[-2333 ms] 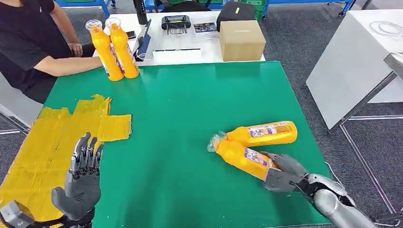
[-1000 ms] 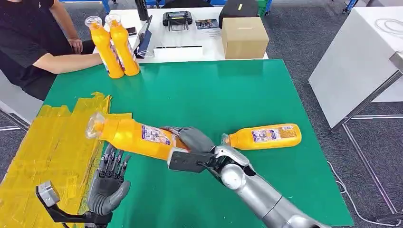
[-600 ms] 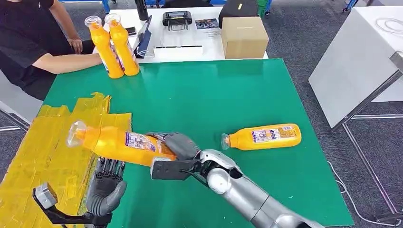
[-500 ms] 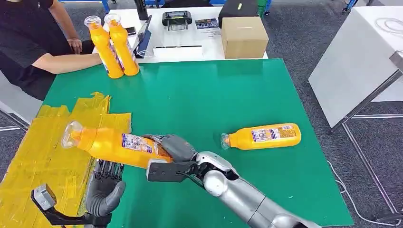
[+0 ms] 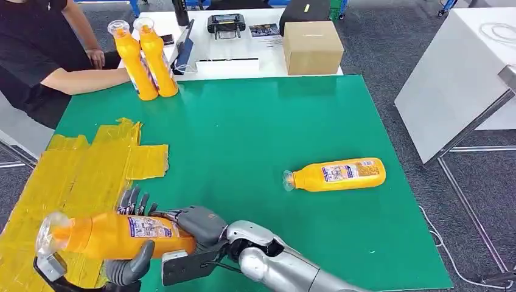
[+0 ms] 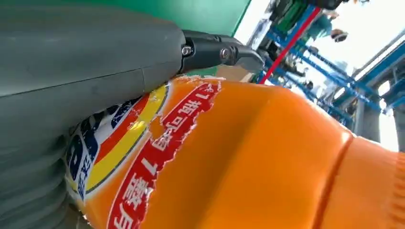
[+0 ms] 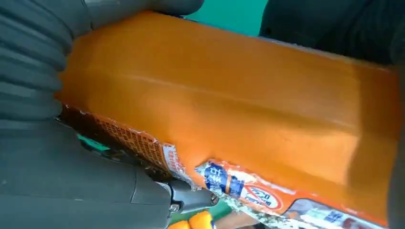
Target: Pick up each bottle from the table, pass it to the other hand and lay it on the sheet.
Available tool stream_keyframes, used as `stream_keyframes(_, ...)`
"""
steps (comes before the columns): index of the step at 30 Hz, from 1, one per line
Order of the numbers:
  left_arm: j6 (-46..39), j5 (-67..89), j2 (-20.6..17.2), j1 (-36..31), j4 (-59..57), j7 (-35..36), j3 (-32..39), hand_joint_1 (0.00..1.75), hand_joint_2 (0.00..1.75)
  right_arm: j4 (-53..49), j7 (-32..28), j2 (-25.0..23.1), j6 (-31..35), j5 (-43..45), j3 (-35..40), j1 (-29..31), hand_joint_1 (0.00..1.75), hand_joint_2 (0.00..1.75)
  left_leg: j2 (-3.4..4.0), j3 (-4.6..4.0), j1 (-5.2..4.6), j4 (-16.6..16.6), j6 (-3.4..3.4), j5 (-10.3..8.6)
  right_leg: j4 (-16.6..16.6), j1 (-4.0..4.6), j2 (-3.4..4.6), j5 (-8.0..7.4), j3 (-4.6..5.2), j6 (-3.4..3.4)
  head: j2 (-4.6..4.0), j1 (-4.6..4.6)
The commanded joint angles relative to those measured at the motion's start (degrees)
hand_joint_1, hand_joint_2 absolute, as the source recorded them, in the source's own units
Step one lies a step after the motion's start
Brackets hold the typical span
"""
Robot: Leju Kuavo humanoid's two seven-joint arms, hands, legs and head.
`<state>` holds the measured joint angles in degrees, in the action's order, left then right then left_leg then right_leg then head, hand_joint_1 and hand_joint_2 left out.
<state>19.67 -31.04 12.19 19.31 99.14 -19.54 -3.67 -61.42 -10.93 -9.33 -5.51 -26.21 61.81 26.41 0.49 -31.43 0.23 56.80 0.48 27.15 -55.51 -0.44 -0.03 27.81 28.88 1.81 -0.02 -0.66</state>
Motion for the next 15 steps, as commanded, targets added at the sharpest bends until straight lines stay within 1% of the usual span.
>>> stream_keyframes(1, -0.96, 1.3, 1.67, -2.02, -0.01, -0.13, 0.95, 0.0, 1.75, 4.25, -1.04, -0.6, -1.29, -1.04, 8.11, -1.04, 1.75, 1.75, -0.17, 0.13, 0.05, -0.07, -0.01, -0.03, 0.12, 0.05, -0.14, -0.01, -0.19, -0.03, 0.0, -0.02)
stream_keyframes(5, -1.45, 1.58, 2.1, -1.95, 0.11, -0.31, 0.94, 0.0, 1.75, 4.62, -1.3, -0.54, -1.22, -1.17, 8.0, -1.18, 1.75, 1.75, -0.19, 0.09, 0.05, -0.06, -0.01, -0.04, 0.11, 0.05, -0.17, -0.02, -0.16, -0.03, 0.0, -0.02)
stream_keyframes(6, -1.33, 1.5, 2.16, -1.83, 0.36, -0.42, 0.91, 0.63, 1.75, 4.78, -1.3, -0.52, -1.14, -1.19, 7.97, -1.26, 1.75, 1.75, -0.26, 0.18, 0.1, -0.07, -0.02, -0.04, 0.17, 0.1, -0.22, -0.01, -0.28, -0.04, 0.0, -0.02)
stream_keyframes(7, -1.06, 1.61, 2.23, -1.73, 0.54, -0.73, 0.82, 1.75, 1.75, 4.96, -1.3, -0.51, -1.02, -1.22, 7.86, -1.33, 1.75, 1.75, -0.21, 0.16, 0.06, -0.08, -0.01, -0.04, 0.14, 0.06, -0.17, -0.01, -0.23, -0.03, 0.0, -0.04)
stream_keyframes(12, -1.5, 2.32, 2.52, -1.38, 1.57, -1.55, 0.64, 1.75, 1.75, 5.21, -1.3, -0.26, -0.53, -1.37, 7.25, -1.71, 1.75, 1.75, -0.17, 0.06, 0.04, -0.05, 0.0, -0.04, 0.1, 0.04, -0.15, -0.02, -0.1, -0.01, 0.0, -0.02)
stream_keyframes(13, -1.56, 2.37, 2.52, -1.35, 1.64, -1.59, 0.64, 1.75, 1.75, 5.25, -1.3, -0.26, -0.48, -1.4, 7.2, -1.75, 1.75, 1.75, -0.26, 0.14, 0.06, -0.07, -0.01, -0.04, 0.15, 0.06, -0.22, 0.0, -0.22, -0.02, 0.0, -0.02)
stream_keyframes(15, -1.56, 2.37, 2.52, -1.35, 1.64, -1.59, 0.64, 1.75, 1.75, 5.25, -1.3, -0.26, -0.48, -1.4, 7.2, -1.75, 1.75, 1.75, -0.17, 0.07, 0.04, -0.04, -0.01, -0.04, 0.1, 0.04, -0.15, -0.02, -0.12, -0.01, 0.0, -0.02)
